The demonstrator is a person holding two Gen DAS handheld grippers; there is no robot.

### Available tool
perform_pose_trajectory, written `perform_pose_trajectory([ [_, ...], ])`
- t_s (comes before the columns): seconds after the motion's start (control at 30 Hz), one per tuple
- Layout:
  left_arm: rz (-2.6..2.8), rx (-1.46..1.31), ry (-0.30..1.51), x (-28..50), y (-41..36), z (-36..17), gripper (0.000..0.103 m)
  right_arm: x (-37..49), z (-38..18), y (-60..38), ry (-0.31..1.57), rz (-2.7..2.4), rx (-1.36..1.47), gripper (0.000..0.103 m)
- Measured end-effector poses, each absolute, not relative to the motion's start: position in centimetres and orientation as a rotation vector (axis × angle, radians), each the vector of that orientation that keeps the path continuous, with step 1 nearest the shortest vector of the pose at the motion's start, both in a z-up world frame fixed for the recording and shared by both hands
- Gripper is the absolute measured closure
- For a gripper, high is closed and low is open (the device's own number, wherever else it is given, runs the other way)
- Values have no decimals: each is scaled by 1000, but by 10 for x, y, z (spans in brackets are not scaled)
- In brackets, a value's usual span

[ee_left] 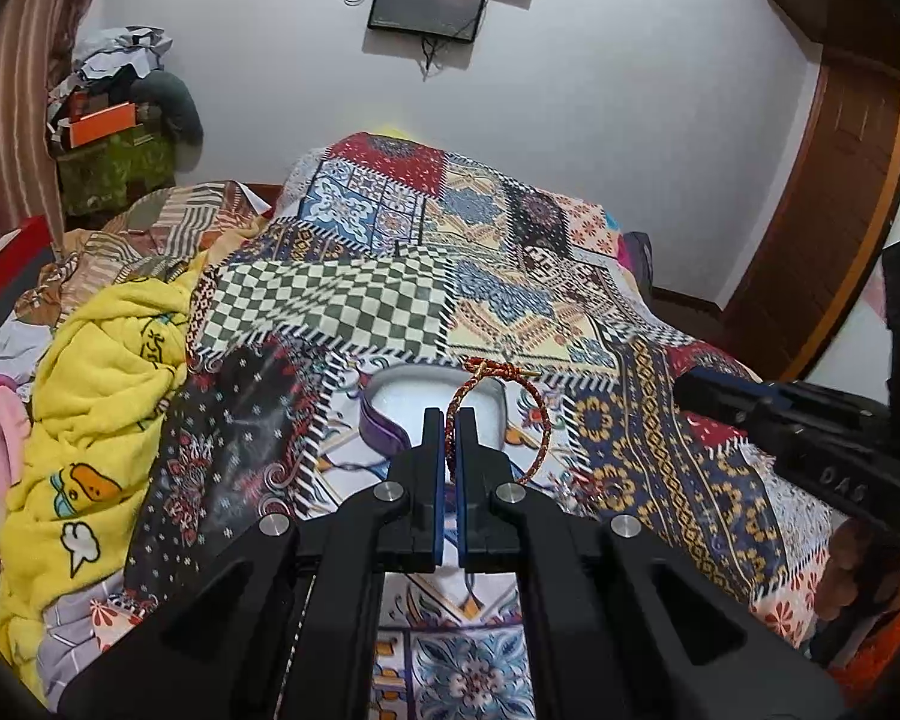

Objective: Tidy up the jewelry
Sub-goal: 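Lift the orange bracelet toward the heart tin with the left tool while the right tool grasps the silver pendant, then lower the bracelet into the tin and open the left tool while the right tool drops the pendant in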

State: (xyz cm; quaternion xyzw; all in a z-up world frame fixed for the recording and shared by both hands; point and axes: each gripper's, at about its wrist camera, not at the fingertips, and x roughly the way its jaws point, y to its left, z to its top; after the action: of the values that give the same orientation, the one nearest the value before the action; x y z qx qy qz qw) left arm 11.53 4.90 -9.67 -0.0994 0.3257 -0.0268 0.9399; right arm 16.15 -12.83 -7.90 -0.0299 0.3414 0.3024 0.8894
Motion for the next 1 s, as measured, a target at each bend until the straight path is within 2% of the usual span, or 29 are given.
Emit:
perform_pose_trajectory([
  [0.43,-46,-188,716,157,61,-114,102,184,-66,-103,657,692,-86,94],
  [1.0,-138,-197,855,203,64,-157,102,220,-107,-68,807,801,-100,94],
])
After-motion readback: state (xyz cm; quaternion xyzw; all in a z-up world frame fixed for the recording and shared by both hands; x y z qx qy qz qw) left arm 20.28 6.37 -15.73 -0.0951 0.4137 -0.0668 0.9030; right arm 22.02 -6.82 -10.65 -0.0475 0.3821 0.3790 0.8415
